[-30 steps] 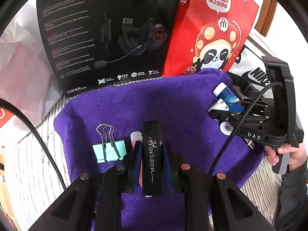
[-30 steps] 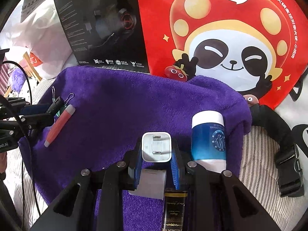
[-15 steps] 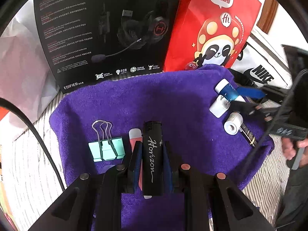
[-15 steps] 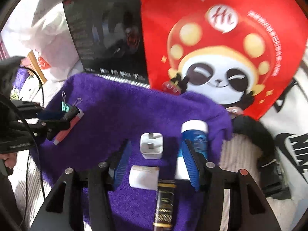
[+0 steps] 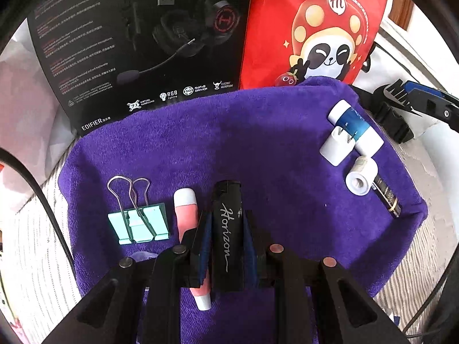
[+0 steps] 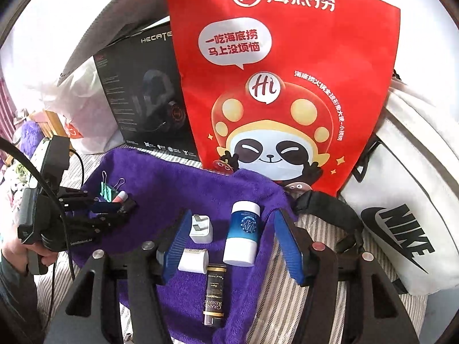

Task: Organize rigid objects
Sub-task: 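Open the left tool and withdraw both tools from the towel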

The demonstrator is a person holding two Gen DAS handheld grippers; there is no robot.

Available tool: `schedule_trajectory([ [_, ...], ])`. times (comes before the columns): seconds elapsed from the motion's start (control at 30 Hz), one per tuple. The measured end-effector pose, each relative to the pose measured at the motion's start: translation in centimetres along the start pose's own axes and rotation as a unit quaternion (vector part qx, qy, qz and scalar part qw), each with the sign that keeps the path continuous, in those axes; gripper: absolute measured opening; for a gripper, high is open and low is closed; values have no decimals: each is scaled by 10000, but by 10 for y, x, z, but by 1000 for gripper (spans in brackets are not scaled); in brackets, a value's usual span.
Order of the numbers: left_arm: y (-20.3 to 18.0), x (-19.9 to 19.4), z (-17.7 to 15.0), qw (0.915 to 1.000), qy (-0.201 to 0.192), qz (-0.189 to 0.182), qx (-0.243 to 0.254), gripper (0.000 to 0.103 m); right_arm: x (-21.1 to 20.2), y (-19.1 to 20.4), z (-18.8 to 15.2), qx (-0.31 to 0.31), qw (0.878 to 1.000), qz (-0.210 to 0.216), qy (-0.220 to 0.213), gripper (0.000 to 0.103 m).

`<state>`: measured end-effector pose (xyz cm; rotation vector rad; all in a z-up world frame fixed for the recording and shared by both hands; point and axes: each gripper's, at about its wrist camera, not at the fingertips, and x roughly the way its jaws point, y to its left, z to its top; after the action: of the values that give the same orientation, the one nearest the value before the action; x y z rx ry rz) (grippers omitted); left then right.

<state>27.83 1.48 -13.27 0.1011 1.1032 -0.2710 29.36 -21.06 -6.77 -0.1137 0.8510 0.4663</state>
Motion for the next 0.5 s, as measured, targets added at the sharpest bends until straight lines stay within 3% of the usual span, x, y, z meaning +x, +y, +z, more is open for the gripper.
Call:
schedule_trajectory([
  [0.33,-6,2,-2,9997,17,161,179,22,-1,8,-4,-219,9997,-10,70,60],
  [0.43,-9,3,-1,9997,39,119,231,26,-3,8,-5,-285,9996,-39,72,60],
  [0.5,-10,3,-2,9997,69,-25,245,36,-4,7,-5,-283,9996,-68,66,60],
])
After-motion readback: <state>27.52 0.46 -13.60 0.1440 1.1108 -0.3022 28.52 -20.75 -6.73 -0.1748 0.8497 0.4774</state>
